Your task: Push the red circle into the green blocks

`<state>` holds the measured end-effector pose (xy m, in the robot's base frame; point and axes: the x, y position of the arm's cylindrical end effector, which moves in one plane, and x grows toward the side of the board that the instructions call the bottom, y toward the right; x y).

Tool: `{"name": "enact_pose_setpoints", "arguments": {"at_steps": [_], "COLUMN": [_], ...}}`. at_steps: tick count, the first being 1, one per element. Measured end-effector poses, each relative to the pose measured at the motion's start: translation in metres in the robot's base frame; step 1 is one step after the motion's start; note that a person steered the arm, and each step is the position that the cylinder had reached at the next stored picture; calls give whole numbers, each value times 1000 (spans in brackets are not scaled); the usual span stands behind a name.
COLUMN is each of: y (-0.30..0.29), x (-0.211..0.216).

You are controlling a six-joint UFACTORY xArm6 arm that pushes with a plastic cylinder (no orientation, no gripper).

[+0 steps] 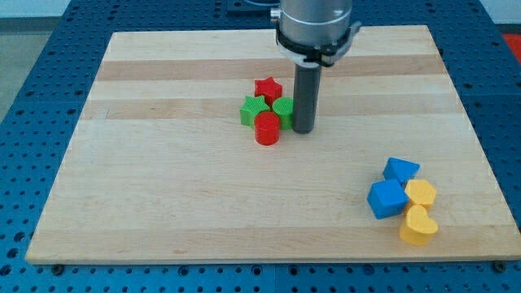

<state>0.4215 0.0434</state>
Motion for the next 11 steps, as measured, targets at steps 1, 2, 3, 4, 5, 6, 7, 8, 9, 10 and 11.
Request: {"name": "enact_pose_setpoints", "arguments": {"at_steps": [1,2,3,4,5,6,7,8,9,10,11], "y": [-6,-3,-2,-54,-83,-77,-77,-85,-57,-3,46], "x": [-10,9,35,62,59,27,17,21,58,52,37]}}
